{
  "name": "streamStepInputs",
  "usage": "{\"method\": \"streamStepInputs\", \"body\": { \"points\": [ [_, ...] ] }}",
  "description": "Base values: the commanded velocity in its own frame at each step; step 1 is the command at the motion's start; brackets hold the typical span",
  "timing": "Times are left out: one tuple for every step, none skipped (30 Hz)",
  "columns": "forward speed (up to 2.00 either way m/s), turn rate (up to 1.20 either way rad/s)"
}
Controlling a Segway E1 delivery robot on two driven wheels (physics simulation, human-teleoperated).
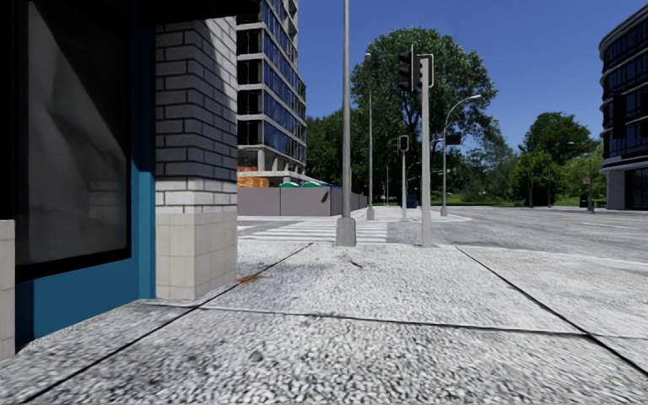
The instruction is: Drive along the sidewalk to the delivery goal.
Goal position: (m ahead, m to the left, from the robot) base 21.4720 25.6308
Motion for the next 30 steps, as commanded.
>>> {"method": "streamStepInputs", "body": {
  "points": [
    [2.0, 0.0],
    [2.0, 0.0],
    [2.0, 0.0],
    [2.0, 0.0],
    [2.0, 0.0],
    [2.0, 0.0],
    [2.0, 0.0],
    [2.0, 0.0],
    [2.0, 0.0],
    [2.0, 0.0],
    [2.0, 0.0],
    [2.0, 0.0],
    [2.0, 0.05],
    [2.0, 0.05],
    [2.0, 0.12],
    [2.0, 0.18],
    [2.0, 0.19],
    [2.0, 0.19],
    [2.0, 0.2],
    [2.0, 0.13],
    [2.0, 0.0],
    [2.0, 0.0],
    [2.0, 0.0],
    [2.0, 0.0],
    [2.0, 0.0],
    [2.0, 0.16],
    [2.0, 0.25],
    [2.0, 0.31],
    [2.0, 0.37],
    [2.0, 0.37]
  ]
}}
